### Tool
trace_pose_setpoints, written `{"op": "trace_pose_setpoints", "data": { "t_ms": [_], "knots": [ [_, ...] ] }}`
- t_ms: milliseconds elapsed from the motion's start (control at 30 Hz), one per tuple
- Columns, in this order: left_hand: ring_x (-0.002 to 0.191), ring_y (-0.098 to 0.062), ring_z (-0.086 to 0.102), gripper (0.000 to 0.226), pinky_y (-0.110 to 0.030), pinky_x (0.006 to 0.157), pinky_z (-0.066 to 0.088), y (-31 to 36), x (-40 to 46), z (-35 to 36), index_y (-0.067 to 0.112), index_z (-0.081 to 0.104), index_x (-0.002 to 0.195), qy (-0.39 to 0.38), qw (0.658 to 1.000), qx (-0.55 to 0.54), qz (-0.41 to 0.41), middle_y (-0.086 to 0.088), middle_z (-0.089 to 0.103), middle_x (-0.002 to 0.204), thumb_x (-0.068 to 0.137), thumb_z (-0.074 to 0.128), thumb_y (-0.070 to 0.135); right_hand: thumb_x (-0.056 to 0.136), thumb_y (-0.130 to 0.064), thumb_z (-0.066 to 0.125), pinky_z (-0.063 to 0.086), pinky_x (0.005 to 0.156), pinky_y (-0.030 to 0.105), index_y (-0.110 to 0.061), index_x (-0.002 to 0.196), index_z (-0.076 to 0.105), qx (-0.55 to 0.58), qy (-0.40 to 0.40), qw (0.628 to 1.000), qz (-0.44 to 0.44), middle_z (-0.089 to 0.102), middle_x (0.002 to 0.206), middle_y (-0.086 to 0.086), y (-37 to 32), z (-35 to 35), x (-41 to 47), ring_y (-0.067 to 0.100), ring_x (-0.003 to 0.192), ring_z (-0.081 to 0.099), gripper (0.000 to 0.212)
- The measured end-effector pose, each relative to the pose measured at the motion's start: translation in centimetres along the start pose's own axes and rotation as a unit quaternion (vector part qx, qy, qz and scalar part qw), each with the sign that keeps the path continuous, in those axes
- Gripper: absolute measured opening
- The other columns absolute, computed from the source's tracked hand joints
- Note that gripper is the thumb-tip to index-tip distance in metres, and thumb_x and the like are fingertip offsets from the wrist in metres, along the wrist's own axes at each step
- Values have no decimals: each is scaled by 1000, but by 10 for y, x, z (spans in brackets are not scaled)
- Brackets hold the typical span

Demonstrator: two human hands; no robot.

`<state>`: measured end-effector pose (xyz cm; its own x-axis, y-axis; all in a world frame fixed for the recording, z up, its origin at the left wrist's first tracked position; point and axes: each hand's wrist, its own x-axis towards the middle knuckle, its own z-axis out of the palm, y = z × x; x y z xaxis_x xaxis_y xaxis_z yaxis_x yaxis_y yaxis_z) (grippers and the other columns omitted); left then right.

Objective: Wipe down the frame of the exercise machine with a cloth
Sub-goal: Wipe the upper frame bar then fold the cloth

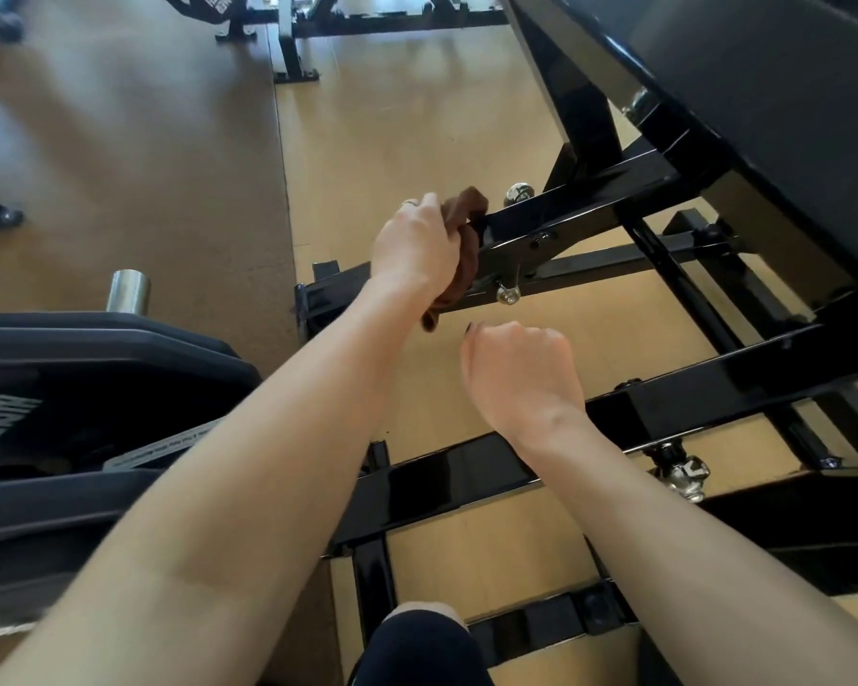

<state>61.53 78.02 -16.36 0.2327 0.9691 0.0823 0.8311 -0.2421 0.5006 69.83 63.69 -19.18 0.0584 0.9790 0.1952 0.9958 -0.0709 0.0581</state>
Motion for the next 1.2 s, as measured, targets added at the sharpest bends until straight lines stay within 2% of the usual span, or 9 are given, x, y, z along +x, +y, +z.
{"op": "trace_pose_setpoints", "data": {
  "t_ms": [233,400,500,667,767,867,1067,1133,1200],
  "knots": [
    [107,-36,61,33,-48,87,54,-95,-77,-31,9,52,128,29,997,29,-60,-14,59,119,105,50,32,103,-18,50,29,57,26,-20,59,44,38,78,996,4,38,49,-4,-3,3,-1,22,41,44,45],
    [117,-35,57,38,-48,94,53,-87,-114,-27,10,50,135,-12,994,68,-89,-15,57,131,102,55,28,106,-23,44,30,58,25,-13,59,63,53,123,991,1,56,49,0,-2,-6,-13,18,41,43,52],
    [116,-32,59,39,-44,92,56,-81,-135,-25,12,51,137,-30,992,94,-80,-12,58,132,102,57,28,109,-29,34,39,62,28,-15,64,63,53,75,996,17,53,55,-2,-2,-13,-26,15,48,43,56],
    [117,-29,61,40,-45,95,58,-75,-175,-22,14,54,138,-31,991,120,-46,-10,60,134,100,61,27,109,-38,20,47,91,36,-19,68,64,26,-2,999,25,69,69,-3,-8,-19,-69,18,75,69,63],
    [114,-28,63,39,-44,93,58,-73,-189,-27,14,56,134,-40,993,94,-51,-9,62,128,99,63,28,108,-43,13,38,111,42,-21,97,72,-15,-51,999,7,74,105,1,-8,-21,-89,24,108,66,64],
    [109,-27,63,33,-43,93,56,-71,-196,-40,15,56,129,-67,993,49,-83,-8,62,122,101,59,31,108,-43,11,21,124,47,-23,126,63,-14,-109,994,-21,63,135,3,-4,-24,-94,27,132,52,58],
    [104,-27,62,22,-44,97,53,-51,-217,-56,21,59,120,-88,984,-30,-149,-5,66,116,102,57,34,109,-42,21,-5,128,47,-27,154,39,89,-167,980,-58,35,163,1,8,-31,-96,23,156,17,51],
    [107,-26,63,27,-43,98,53,-34,-224,-66,21,62,125,-111,983,-31,-142,-4,67,117,102,58,35,109,-40,30,-3,129,46,-28,158,33,148,-166,973,-61,30,166,0,5,-39,-104,21,157,13,51],
    [103,-23,65,28,-40,95,54,-10,-232,-79,22,65,124,-164,975,-52,-142,-3,69,115,101,59,37,108,-32,41,13,128,46,-27,157,36,288,-169,942,-32,38,162,-2,-1,-56,-118,20,154,24,50]
  ]
}}
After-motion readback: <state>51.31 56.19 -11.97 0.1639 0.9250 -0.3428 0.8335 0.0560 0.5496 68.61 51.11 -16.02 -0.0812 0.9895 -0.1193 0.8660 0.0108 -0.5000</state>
